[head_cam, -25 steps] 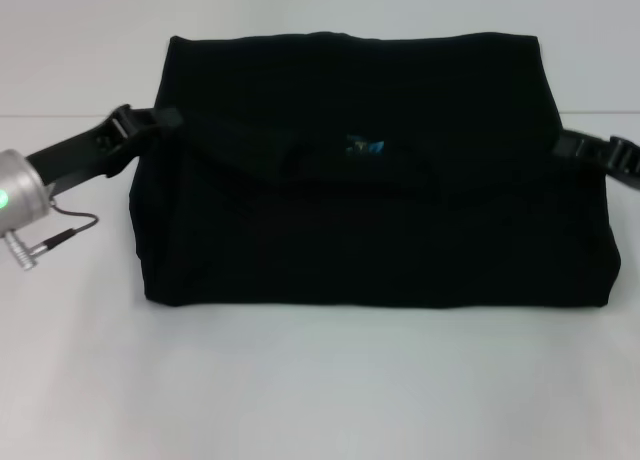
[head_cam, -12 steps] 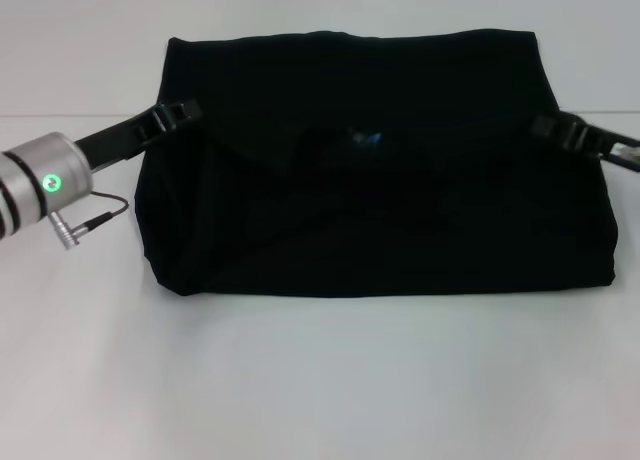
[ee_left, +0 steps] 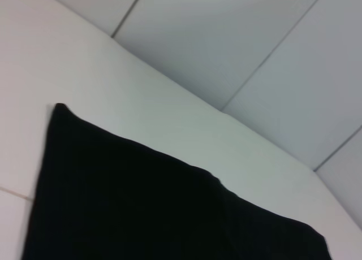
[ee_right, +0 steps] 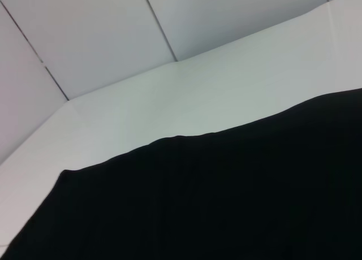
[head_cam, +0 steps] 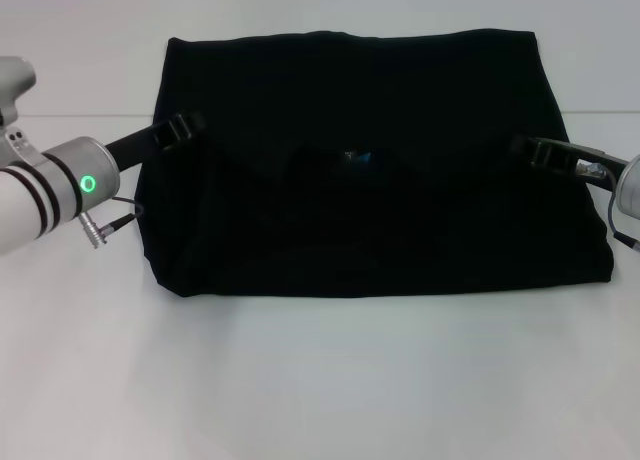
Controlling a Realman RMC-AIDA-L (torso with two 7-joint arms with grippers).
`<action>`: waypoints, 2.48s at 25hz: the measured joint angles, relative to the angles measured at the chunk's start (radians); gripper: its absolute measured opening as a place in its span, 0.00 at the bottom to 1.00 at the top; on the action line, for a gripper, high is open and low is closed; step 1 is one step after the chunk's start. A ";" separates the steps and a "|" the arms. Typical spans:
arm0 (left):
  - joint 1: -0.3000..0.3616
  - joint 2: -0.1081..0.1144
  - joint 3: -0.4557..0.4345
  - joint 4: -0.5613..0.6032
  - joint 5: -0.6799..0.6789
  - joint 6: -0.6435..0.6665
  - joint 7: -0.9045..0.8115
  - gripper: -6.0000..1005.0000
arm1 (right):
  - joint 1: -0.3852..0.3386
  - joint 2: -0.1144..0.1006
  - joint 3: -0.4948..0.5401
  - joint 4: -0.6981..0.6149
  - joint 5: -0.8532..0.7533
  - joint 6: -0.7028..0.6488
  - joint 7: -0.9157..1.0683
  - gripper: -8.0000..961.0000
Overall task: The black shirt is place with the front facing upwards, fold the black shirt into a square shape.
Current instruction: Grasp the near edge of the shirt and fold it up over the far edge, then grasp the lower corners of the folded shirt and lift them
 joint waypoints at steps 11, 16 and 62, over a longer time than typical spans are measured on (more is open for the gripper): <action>0.006 -0.015 0.013 -0.006 -0.061 -0.038 0.010 0.27 | -0.014 -0.002 0.003 0.020 0.024 -0.007 -0.017 0.33; 0.027 -0.010 0.011 -0.005 -0.064 0.028 0.004 0.38 | -0.029 -0.004 0.010 0.017 0.049 -0.052 -0.017 0.53; 0.149 0.181 0.502 0.097 0.183 0.352 -0.431 0.62 | -0.217 0.001 -0.338 -0.013 0.074 -0.576 -0.486 0.92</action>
